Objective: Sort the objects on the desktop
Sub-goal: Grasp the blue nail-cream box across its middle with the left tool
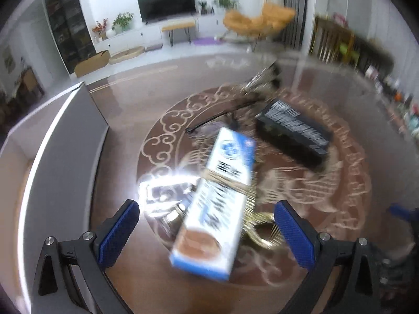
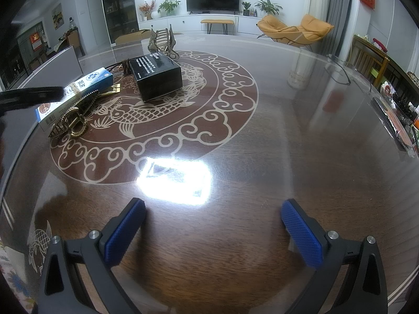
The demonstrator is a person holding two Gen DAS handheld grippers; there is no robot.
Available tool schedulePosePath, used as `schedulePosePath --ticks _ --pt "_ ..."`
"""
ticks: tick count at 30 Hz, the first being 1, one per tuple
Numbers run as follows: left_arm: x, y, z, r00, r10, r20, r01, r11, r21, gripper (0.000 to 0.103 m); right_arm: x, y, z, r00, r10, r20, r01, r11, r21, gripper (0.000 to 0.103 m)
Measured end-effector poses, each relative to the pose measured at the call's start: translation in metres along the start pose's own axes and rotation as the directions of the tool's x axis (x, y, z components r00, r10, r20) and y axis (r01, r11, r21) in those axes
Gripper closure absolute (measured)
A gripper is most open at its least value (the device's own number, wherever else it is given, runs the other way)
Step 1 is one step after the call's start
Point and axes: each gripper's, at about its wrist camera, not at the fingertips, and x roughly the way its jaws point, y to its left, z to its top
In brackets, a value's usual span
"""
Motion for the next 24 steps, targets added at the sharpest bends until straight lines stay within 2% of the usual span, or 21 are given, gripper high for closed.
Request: schedulePosePath --ticks 2,5,6,8,9,10,16,19,24 --pt "0.014 0.003 0.01 0.999 0.019 -0.027 -0.019 1.0 0.001 0.0 0.0 0.0 0.0 1.0 0.0 0.0 0.0 1.0 0.0 0.0" --pt "0.028 0.004 0.018 0.997 -0.01 -0.074 0.009 1.0 -0.007 0.002 -0.001 -0.001 0.0 1.0 0.0 0.0 0.0 1.0 0.0 0.0" --pt "0.03 0.003 0.018 0.997 -0.018 -0.071 0.018 1.0 -0.001 0.008 0.0 0.0 0.0 1.0 0.0 0.0 0.0 1.0 0.0 0.0" --pt "0.027 0.005 0.017 0.996 -0.064 -0.059 0.063 0.998 -0.018 0.042 0.0 0.0 0.0 1.0 0.0 0.0 0.0 1.0 0.0 0.0" --pt "0.027 0.008 0.017 0.994 -0.095 -0.06 0.093 0.995 -0.038 0.051 0.0 0.0 0.0 1.0 0.0 0.0 0.0 1.0 0.0 0.0" --pt "0.024 0.01 0.017 0.994 -0.098 -0.052 0.096 0.994 -0.053 0.055 0.0 0.0 0.0 1.0 0.0 0.0 0.0 1.0 0.0 0.0" --pt "0.006 0.027 0.005 0.993 -0.121 0.008 0.121 0.982 -0.144 0.056 0.0 0.0 0.0 1.0 0.0 0.0 0.0 1.0 0.0 0.0" --pt "-0.016 0.037 -0.017 0.991 -0.134 0.031 0.137 0.969 -0.208 0.056 0.001 0.0 0.0 1.0 0.0 0.0 0.0 1.0 0.0 0.0" --pt "-0.04 0.042 -0.06 0.987 -0.158 -0.023 0.148 0.959 -0.24 0.056 0.001 0.0 0.0 1.0 0.0 0.0 0.0 1.0 0.0 0.0"
